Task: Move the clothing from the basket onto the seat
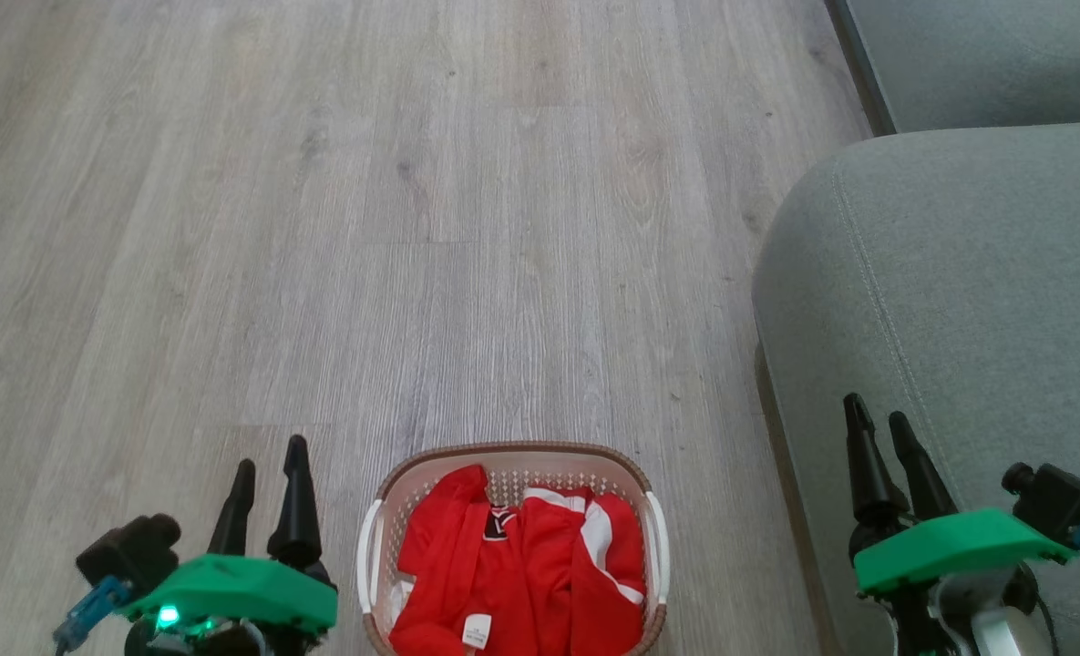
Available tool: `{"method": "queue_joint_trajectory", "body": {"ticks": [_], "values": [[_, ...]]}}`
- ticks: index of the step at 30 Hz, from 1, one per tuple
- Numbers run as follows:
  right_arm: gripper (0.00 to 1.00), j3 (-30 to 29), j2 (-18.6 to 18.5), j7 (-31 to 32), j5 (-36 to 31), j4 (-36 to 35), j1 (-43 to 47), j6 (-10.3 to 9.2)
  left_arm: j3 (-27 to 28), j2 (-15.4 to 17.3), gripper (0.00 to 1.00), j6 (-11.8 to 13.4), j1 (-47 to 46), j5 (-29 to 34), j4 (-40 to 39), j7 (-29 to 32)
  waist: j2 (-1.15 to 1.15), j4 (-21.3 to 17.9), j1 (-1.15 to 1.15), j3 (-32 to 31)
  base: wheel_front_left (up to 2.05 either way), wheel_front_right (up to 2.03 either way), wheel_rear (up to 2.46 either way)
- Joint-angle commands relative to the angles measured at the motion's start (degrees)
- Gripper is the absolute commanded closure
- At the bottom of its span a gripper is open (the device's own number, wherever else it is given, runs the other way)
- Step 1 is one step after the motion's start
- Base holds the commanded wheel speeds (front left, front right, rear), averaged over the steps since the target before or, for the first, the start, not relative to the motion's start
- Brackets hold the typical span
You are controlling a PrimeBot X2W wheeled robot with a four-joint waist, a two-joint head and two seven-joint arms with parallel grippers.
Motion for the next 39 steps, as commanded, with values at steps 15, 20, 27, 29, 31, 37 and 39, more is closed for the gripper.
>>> {"method": "queue_joint_trajectory", "body": {"ticks": [15,20,27,29,31,37,39], "values": [[0.00,2.69,-0.51,-3.23,-10.65,-2.86,-0.44,0.37,-0.21,0.78,0.00,1.76,-0.07,11.65,-3.32,-3.06,0.00,0.28,0.00,-0.13,0.00,0.00,0.00],[0.00,3.18,-0.52,-4.08,-13.94,-3.23,-0.32,0.39,-0.67,0.81,0.00,2.31,0.30,15.02,-3.63,-3.90,0.00,0.34,0.00,-0.14,0.00,0.00,0.00],[0.00,3.88,-0.53,-5.28,-18.48,-3.72,-0.19,0.42,-1.57,0.86,0.00,2.97,0.77,19.63,-3.82,-5.07,0.00,0.40,0.00,-0.22,0.00,0.00,0.00],[0.00,4.05,-0.54,-5.62,-19.79,-3.82,-0.11,0.43,-1.80,0.87,0.00,3.19,0.91,20.91,-3.84,-5.41,0.00,0.42,0.00,-0.26,0.00,0.00,0.00],[0.00,4.26,-0.54,-5.96,-21.12,-3.93,-0.05,0.43,-2.04,0.88,0.00,3.44,1.07,22.21,-3.87,-5.75,0.00,0.45,0.00,-0.31,0.00,0.00,0.00],[0.00,4.78,-0.55,-6.98,-25.20,-3.91,0.23,0.46,-2.75,0.92,0.00,3.98,1.55,25.82,-3.73,-6.75,0.00,0.54,0.00,-0.43,0.00,0.00,0.00],[0.00,4.95,-0.56,-7.32,-26.51,-3.86,0.34,0.47,-2.94,0.93,0.00,4.10,1.72,26.98,-3.61,-7.09,0.00,0.56,0.00,-0.51,0.00,0.00,0.00]]}}
